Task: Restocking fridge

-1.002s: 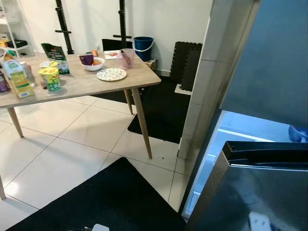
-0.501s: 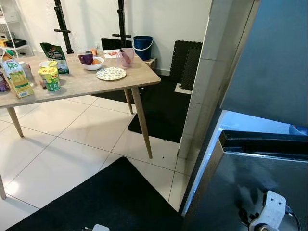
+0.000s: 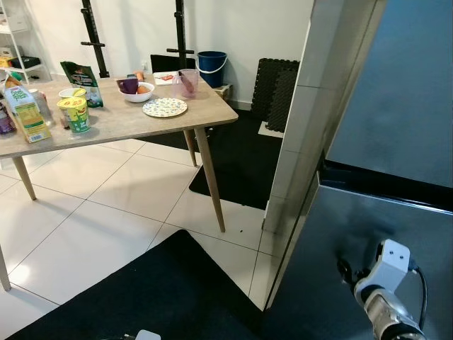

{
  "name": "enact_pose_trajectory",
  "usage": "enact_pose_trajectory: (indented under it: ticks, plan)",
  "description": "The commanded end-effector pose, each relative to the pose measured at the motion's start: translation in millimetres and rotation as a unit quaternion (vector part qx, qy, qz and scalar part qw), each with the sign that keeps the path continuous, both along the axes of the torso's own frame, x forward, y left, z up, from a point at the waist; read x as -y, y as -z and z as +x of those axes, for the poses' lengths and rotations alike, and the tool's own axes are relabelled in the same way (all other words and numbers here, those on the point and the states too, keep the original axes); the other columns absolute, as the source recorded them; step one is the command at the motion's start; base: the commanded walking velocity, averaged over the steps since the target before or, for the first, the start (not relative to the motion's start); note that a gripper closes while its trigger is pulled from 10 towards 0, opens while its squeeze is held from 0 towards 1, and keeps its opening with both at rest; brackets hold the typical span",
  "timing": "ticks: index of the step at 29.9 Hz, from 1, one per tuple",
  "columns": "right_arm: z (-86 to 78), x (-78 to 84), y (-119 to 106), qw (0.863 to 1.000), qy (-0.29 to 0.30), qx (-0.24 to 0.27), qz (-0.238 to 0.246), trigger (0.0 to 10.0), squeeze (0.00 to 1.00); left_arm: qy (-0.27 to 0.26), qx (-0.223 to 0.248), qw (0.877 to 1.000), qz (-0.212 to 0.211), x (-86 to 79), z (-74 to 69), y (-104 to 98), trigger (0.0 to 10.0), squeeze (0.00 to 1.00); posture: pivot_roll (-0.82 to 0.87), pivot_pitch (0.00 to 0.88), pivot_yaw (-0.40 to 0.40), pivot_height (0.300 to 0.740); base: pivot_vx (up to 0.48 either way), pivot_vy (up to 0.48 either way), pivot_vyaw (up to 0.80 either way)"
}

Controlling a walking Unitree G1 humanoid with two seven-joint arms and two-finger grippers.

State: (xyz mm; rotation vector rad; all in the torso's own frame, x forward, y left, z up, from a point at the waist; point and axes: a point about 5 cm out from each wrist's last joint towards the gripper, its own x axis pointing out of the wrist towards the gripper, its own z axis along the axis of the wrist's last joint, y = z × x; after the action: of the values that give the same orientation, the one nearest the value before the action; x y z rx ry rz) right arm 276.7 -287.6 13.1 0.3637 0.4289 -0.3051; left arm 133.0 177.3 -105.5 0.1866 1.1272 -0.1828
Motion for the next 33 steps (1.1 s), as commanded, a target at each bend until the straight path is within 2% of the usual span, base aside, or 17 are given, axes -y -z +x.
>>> enact_pose_trajectory:
  ticks: [1, 14, 18, 22, 23, 24, 25, 30, 31, 33]
  plan:
    - [3.6, -2.8, -2.5, 1.000, -0.005, 0.011, 0.003, 10.0, 0.00, 0.001, -0.004, 1.000, 0.001, 1.6, -2.4, 1.0, 10.0, 0.00, -0.07, 0.000, -0.023, 0.740, 0.000, 0.000, 0.00]
    - [13.2, -3.9, -12.4, 0.999, -0.015, 0.034, 0.004, 10.0, 0.00, 0.002, -0.002, 1.000, 0.003, 0.9, -1.3, 0.6, 10.0, 0.00, -0.06, 0.000, -0.025, 0.740, 0.000, 0.000, 0.00]
    - [12.0, -6.3, -9.3, 0.999, -0.025, 0.019, -0.006, 10.0, 0.00, 0.002, -0.001, 1.000, 0.003, 0.7, -1.0, 0.4, 10.0, 0.00, -0.06, 0.000, -0.025, 0.740, 0.000, 0.000, 0.00]
    - [-4.6, -12.5, 11.3, 0.997, -0.056, -0.045, -0.029, 10.0, 0.00, 0.002, -0.001, 1.000, 0.003, 0.6, -0.7, 0.3, 10.0, 0.00, -0.07, 0.000, -0.024, 0.740, 0.000, 0.000, 0.00]
    - [-4.6, -12.5, 11.3, 0.997, -0.056, -0.045, -0.029, 10.0, 0.00, 0.002, -0.001, 1.000, 0.003, 0.6, -0.7, 0.3, 10.0, 0.00, -0.07, 0.000, -0.024, 0.740, 0.000, 0.000, 0.00]
    - [-24.1, -16.9, 30.6, 0.991, -0.078, -0.098, -0.044, 10.0, 0.00, 0.001, -0.001, 1.000, 0.003, 0.9, -0.4, 0.3, 10.0, 0.00, -0.07, 0.000, -0.024, 0.740, 0.000, 0.000, 0.00]
    - [-24.1, -16.9, 30.6, 0.991, -0.078, -0.098, -0.044, 10.0, 0.00, 0.001, -0.001, 1.000, 0.003, 0.9, -0.4, 0.3, 10.0, 0.00, -0.07, 0.000, -0.024, 0.740, 0.000, 0.000, 0.00]
    - [-73.6, -26.7, 68.8, 0.967, -0.130, -0.208, -0.073, 10.0, 0.00, -0.001, 0.002, 1.000, 0.005, 0.4, 1.3, -0.3, 10.0, 0.00, -0.06, 0.000, -0.021, 0.740, 0.000, 0.000, 0.00]
    - [-73.6, -26.7, 68.8, 0.967, -0.130, -0.208, -0.073, 10.0, 0.00, -0.001, 0.002, 1.000, 0.005, 0.4, 1.3, -0.3, 10.0, 0.00, -0.06, 0.000, -0.021, 0.740, 0.000, 0.000, 0.00]
    - [-91.9, -29.7, 79.8, 0.958, -0.141, -0.240, -0.075, 10.0, 0.00, 0.000, 0.006, 1.000, 0.010, -0.7, 3.1, -1.0, 10.0, 0.00, -0.07, 0.000, -0.015, 0.740, 0.000, 0.000, 0.00]
